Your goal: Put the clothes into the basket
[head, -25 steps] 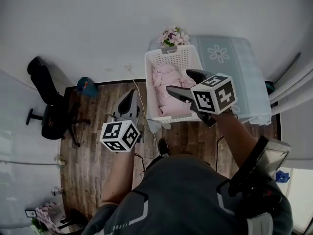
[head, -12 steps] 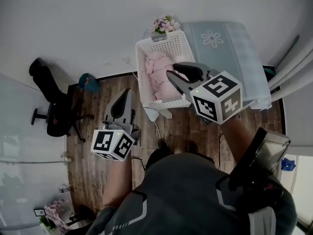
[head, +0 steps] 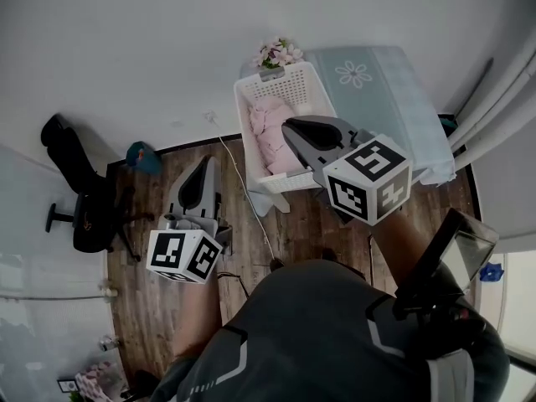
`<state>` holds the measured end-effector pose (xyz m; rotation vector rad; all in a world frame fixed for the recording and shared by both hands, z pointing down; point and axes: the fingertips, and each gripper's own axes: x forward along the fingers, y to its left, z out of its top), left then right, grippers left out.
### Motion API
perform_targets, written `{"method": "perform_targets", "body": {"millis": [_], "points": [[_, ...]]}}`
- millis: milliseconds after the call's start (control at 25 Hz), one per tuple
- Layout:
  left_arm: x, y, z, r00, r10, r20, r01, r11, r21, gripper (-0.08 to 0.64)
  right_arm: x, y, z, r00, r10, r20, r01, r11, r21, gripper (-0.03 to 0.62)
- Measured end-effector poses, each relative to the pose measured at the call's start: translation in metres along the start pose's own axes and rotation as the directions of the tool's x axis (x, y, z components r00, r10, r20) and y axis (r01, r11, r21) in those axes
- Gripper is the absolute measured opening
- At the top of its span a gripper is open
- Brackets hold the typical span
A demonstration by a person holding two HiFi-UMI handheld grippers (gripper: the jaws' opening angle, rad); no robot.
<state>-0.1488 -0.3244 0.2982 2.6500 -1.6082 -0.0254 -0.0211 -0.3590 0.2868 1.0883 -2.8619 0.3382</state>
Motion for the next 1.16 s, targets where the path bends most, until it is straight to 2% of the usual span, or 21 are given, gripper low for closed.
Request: {"method": "perform_targets", "body": {"millis": [160, 360, 760, 1160], "points": [[0.000, 0.004, -0.002, 1.000, -0.022, 0.003, 0.022, 1.000, -0.003, 0.009, 0.002, 0.007, 0.003, 1.000, -0.027, 0.017, 0.027, 0.999, -0.019, 0.016], [0.000, 0.013, -0.005, 0.999, -0.040, 0.010, 0.040, 0.999, -0.023, 0.009, 0.008, 0.009, 0.003, 0.998, -0.057, 0.019, 0.057, 0.998, -0.002, 0.015], [0.004, 0.031, -0.003, 0.998, -0.063, 0.013, 0.063, 0.998, -0.016, 0.009, 0.026, 0.006, 0.004, 0.993, -0.111, 0.035, 0.111, 0.994, -0.004, 0.015], [0.001, 0.049, -0.004, 0.999, -0.046, 0.013, 0.046, 0.999, -0.009, 0.009, 0.038, 0.008, 0.001, 0.988, -0.153, 0.026, 0.153, 0.988, 0.004, 0.015]]}}
